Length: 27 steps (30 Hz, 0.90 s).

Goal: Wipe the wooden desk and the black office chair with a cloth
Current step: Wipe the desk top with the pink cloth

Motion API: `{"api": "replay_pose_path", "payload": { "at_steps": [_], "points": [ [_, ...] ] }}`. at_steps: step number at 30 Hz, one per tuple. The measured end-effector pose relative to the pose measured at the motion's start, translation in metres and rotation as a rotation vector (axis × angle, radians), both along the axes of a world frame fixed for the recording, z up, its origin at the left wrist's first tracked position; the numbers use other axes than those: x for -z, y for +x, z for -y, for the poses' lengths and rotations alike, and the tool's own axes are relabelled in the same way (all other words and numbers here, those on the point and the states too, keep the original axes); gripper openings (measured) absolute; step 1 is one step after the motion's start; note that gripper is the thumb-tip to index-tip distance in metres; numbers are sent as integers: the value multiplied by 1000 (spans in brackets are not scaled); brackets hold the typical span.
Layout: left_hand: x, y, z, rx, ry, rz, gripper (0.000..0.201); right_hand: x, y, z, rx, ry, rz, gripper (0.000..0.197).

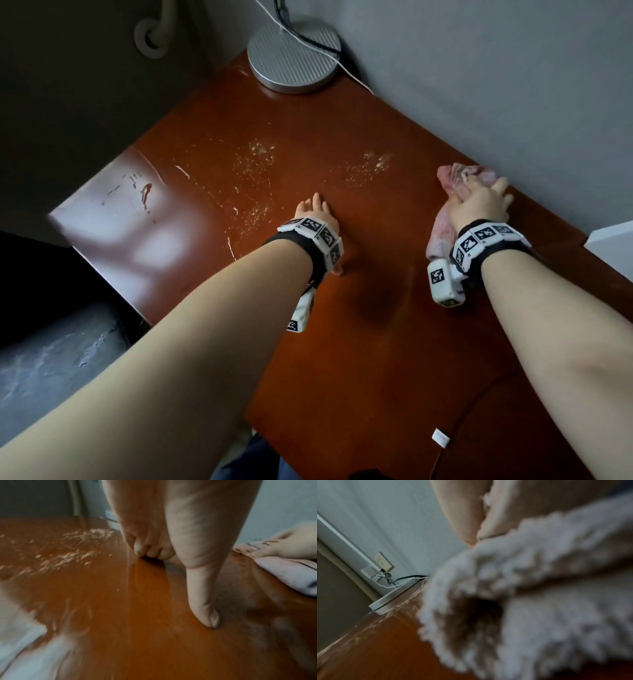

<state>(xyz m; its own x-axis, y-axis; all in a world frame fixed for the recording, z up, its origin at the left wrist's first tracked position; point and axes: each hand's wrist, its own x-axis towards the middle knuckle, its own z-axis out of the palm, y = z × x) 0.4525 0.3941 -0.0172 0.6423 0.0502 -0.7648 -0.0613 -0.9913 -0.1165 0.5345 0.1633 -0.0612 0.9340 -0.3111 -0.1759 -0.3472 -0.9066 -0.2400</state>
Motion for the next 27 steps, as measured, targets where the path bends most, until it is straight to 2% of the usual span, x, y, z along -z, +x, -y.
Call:
{"api": "replay_pose_path", "payload": {
  "at_steps": [3, 5, 10, 16, 20, 27],
  "points": [
    [-7, 16, 3, 47, -43, 12, 96, 2, 26, -4, 16, 6, 13, 42],
    [-9, 21, 1, 86, -52, 43, 85, 3, 42, -9, 22, 10, 16, 41],
    [-12, 22, 2, 153, -23, 49, 85, 3, 70, -22, 16, 9, 32, 40],
    [-9, 22, -1, 170, -13, 64, 87, 2, 95, -42, -98, 35, 15, 43],
    [-9, 23, -1, 173, -4, 60, 92, 3, 98, -52, -246, 16, 42, 39],
    [-12, 22, 4, 130, -6, 30, 90, -1, 78, -55, -319, 53, 36, 41]
  ]
}}
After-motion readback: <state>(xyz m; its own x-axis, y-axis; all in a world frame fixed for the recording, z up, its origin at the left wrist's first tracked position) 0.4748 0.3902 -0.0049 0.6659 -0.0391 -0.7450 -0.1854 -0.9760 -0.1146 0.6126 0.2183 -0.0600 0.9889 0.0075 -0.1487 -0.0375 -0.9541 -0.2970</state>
